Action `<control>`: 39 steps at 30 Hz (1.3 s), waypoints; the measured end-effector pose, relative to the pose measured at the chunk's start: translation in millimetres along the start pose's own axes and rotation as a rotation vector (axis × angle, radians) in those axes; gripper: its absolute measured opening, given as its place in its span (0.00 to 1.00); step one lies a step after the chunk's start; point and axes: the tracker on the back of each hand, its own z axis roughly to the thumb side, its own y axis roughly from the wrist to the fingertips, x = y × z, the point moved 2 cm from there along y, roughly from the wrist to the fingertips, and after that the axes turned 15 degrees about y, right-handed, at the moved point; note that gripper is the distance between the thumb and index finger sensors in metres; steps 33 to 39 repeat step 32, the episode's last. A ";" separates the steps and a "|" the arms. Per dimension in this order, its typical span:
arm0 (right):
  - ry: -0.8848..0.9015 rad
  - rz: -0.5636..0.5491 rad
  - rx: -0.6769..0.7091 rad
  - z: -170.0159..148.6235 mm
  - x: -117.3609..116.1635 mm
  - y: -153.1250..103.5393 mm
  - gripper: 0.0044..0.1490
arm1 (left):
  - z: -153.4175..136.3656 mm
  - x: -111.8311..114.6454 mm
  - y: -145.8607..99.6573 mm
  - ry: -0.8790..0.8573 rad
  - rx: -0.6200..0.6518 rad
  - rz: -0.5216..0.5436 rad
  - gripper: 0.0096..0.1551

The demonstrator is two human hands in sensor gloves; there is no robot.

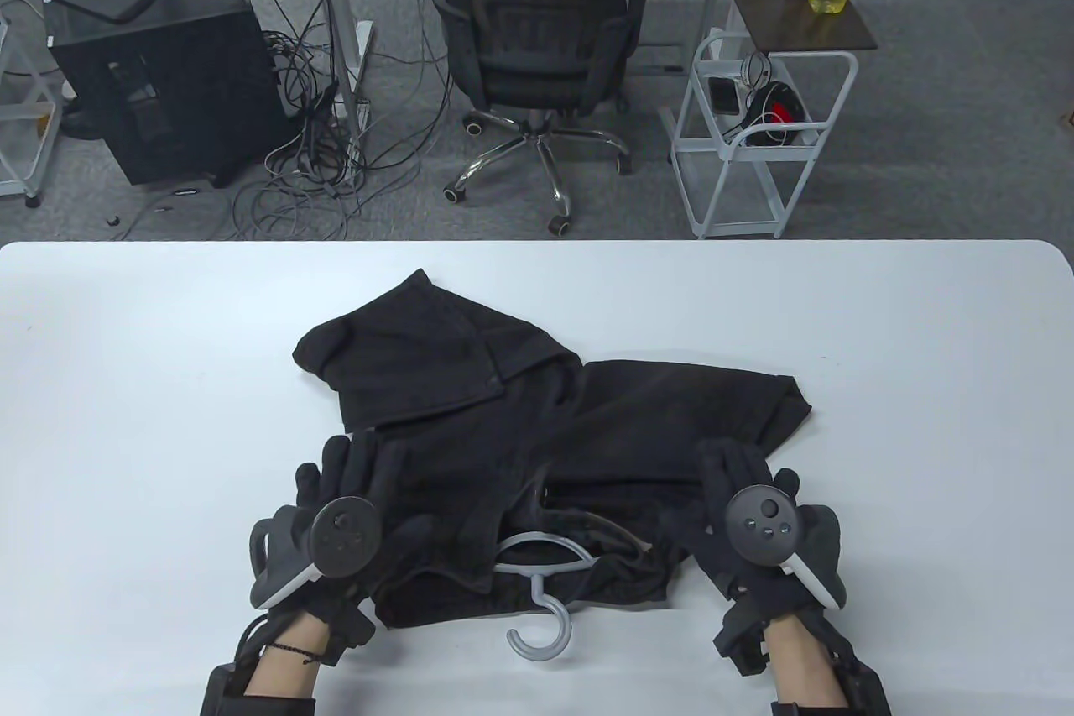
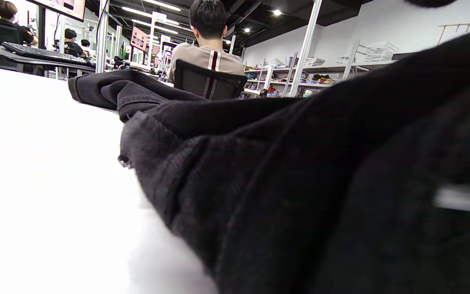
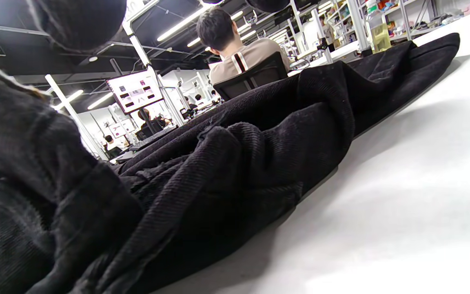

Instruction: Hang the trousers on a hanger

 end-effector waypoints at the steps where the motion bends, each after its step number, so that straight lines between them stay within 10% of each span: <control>1: 0.002 0.003 0.000 0.0 -0.1 0.0 0.58 | -0.2 -0.4 -0.1 -0.004 0.001 0.003 0.53; 39: 0.044 0.038 0.000 -2.0 0.4 -2.8 0.58 | -0.9 -0.2 -0.9 -0.051 0.014 0.011 0.52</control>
